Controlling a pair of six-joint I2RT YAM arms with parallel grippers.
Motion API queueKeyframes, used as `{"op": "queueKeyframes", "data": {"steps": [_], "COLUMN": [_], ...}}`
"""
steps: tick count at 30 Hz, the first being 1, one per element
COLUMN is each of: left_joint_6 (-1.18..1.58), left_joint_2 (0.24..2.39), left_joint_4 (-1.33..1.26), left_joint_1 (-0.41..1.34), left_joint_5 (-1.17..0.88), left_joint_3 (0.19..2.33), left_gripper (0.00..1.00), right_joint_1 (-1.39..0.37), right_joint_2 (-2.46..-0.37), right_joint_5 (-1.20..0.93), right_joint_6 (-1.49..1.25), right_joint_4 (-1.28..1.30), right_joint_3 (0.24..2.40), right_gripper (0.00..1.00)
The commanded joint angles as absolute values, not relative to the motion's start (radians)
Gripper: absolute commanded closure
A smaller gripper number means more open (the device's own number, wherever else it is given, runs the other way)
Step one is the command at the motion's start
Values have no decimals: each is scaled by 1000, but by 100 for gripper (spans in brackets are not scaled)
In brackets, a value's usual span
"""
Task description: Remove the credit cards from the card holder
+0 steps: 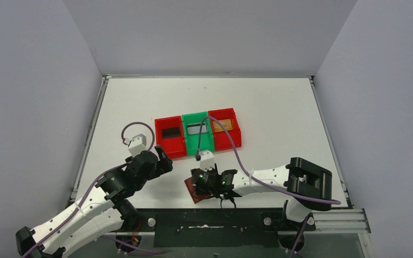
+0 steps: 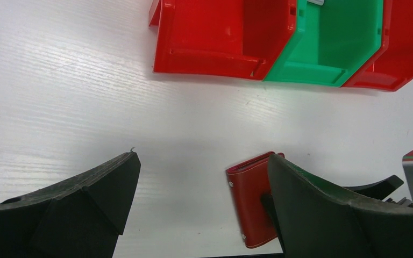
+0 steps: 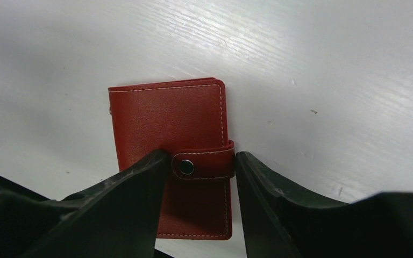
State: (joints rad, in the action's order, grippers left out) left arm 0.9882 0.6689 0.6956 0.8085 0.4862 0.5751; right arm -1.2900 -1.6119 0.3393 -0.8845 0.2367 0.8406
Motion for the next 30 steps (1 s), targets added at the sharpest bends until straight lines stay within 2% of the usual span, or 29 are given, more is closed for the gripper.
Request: {"op": "queueKeyframes", "data": {"steps": [1,7,11,13,15,19,21,28,30], "left_joint_6": [1000,1008,990,987,988,998,1021,1069,1069], "left_joint_2": [670,684,746,795,845,933,963,1044,1065], "left_joint_4": [616,528,416,372,333,207,136,0,1], "left_joint_1": [802,802,802,802,803,806,808,813,814], "left_joint_5": [439,346,246,208,183,118,91,41,38], "left_joint_3": [554,485,444,434,430,400,374,332,337], "left_gripper": [11,16,21,24,28,35,36,37,37], "right_joint_1": [-1293,-1284,-1256,-1236,-1220,-1207,-1208,-1227,-1231], "right_joint_2": [-1645,-1598,-1545,-1519,-1496,-1474,-1467,-1476,-1484], "right_joint_5": [404,410,363,320,289,278,283,359,382], "right_joint_6": [-955,-1011,-1061,-1085,-1084,-1062,-1047,-1033,-1035], "right_joint_4": [318,270,171,107,57,66,86,251,298], "right_joint_3": [885,838,776,741,711,707,719,803,825], "right_gripper": [61,83,86,78,76,65,63,45,44]}}
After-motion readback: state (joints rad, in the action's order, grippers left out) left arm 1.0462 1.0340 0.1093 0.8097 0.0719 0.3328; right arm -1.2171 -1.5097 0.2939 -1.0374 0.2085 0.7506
